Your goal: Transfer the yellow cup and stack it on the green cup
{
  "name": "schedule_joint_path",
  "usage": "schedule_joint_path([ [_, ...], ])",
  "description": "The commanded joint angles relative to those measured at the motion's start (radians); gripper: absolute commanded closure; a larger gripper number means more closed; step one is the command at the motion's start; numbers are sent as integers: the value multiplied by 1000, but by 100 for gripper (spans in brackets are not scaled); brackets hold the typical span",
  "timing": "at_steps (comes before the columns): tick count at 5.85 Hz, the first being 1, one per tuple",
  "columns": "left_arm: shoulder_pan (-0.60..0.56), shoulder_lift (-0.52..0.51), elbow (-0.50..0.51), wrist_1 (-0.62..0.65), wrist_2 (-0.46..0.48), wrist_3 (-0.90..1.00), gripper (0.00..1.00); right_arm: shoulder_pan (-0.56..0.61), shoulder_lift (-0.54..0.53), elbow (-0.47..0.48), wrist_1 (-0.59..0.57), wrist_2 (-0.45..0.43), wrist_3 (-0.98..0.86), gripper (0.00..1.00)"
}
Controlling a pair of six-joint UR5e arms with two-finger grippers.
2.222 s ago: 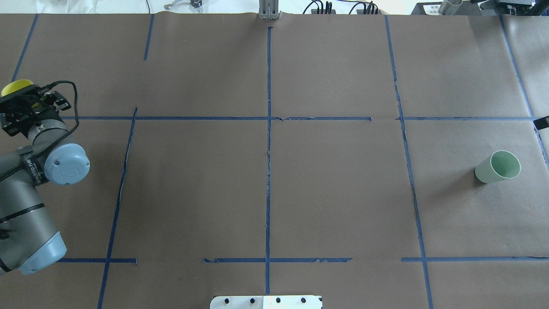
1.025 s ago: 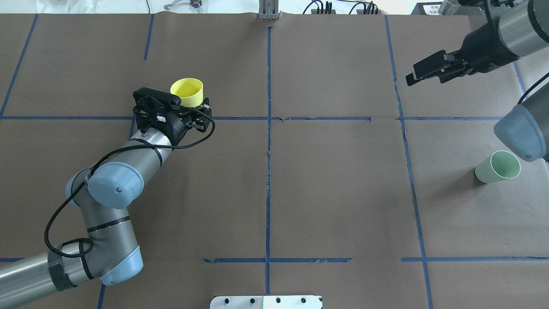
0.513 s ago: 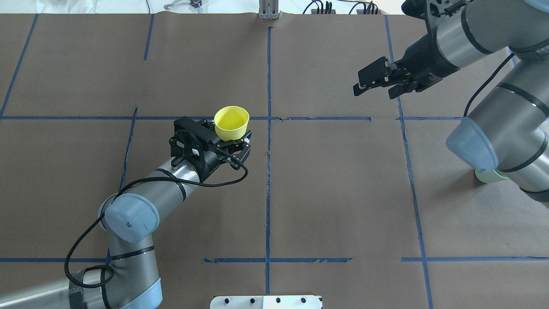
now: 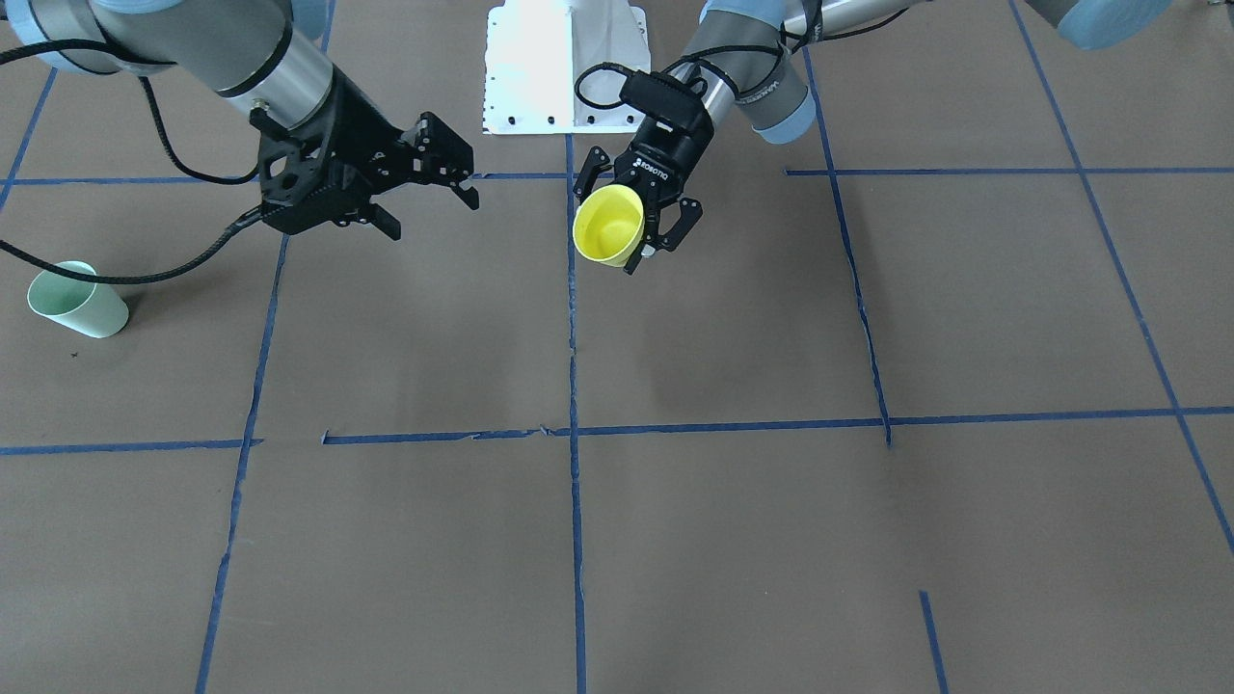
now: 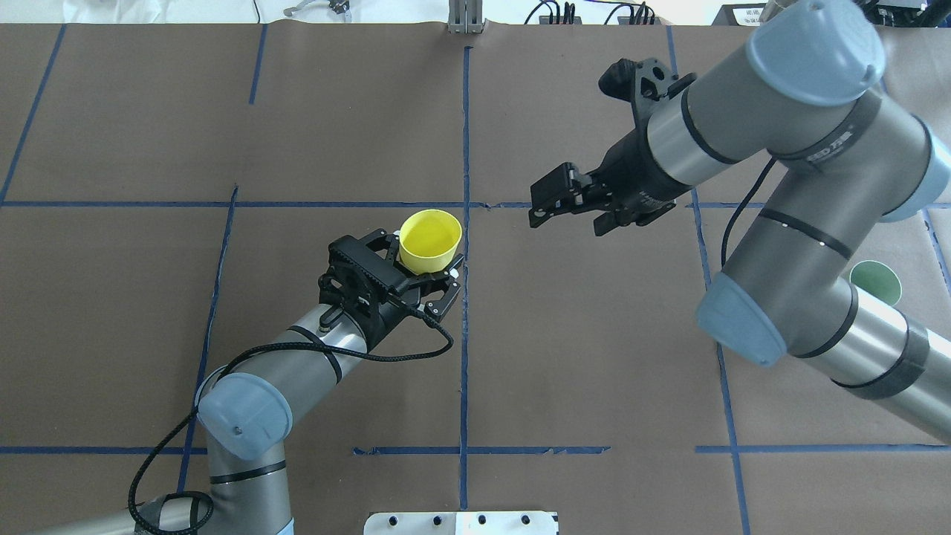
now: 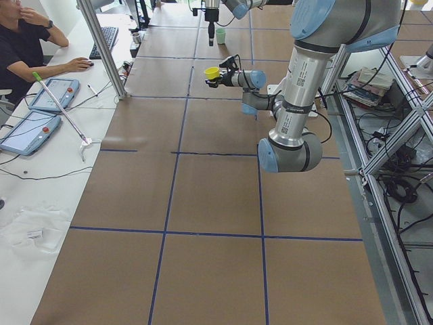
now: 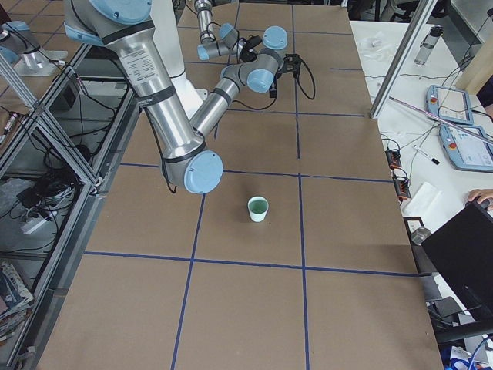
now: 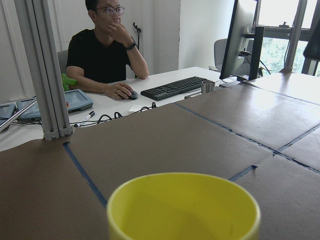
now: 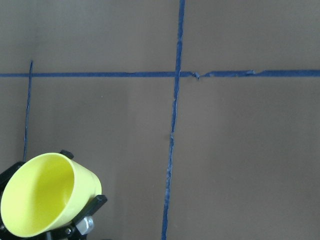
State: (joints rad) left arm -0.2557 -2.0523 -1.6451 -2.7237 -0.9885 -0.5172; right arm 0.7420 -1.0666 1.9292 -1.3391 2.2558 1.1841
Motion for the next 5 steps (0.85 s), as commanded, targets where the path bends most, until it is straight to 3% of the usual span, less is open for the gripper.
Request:
schedule_joint_path([
  [1, 29, -6, -5, -7, 4, 9, 85, -59, 28, -13, 0, -18, 18, 1],
  [5, 81, -5, -7, -13, 4, 52, 87, -56, 93, -94, 0, -15, 52, 2],
])
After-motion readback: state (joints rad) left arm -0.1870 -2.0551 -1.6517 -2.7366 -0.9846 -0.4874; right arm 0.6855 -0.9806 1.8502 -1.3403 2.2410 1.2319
